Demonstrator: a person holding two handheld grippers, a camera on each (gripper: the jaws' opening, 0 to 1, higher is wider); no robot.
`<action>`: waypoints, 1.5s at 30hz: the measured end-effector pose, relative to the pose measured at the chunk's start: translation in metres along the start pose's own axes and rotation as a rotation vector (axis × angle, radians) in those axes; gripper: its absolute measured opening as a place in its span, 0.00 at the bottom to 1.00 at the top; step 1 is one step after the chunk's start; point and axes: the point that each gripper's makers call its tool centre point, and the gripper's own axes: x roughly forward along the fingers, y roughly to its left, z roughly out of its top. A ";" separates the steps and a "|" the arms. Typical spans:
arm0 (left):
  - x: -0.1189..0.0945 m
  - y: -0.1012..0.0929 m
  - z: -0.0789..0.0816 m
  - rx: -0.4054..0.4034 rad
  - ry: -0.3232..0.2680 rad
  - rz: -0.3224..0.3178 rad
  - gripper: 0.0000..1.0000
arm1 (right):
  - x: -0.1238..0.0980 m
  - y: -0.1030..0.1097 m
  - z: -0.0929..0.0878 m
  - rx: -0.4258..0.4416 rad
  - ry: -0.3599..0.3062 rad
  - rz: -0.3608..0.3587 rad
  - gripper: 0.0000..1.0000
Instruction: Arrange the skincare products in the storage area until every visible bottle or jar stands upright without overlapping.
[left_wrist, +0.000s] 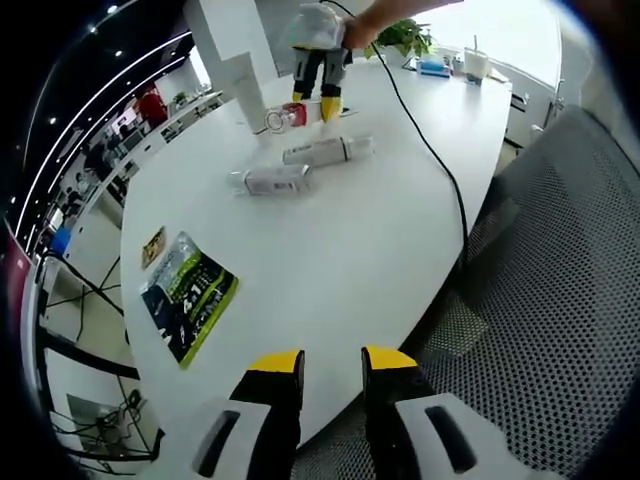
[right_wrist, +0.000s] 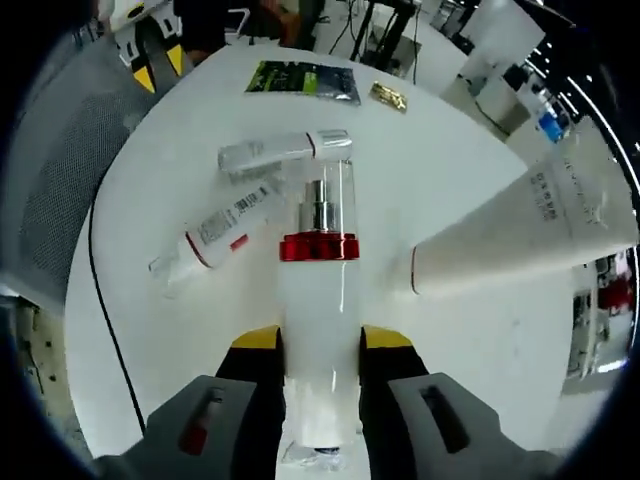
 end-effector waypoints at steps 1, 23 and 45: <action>0.000 0.000 0.000 -0.001 0.001 0.001 0.23 | -0.005 0.000 0.004 0.033 -0.032 -0.016 0.24; 0.000 -0.002 0.003 -0.010 -0.003 -0.010 0.24 | -0.115 0.094 0.089 0.649 -0.672 -0.150 0.24; -0.008 -0.020 0.040 -0.054 -0.175 -0.130 0.41 | -0.142 0.162 0.102 0.930 -0.930 -0.108 0.25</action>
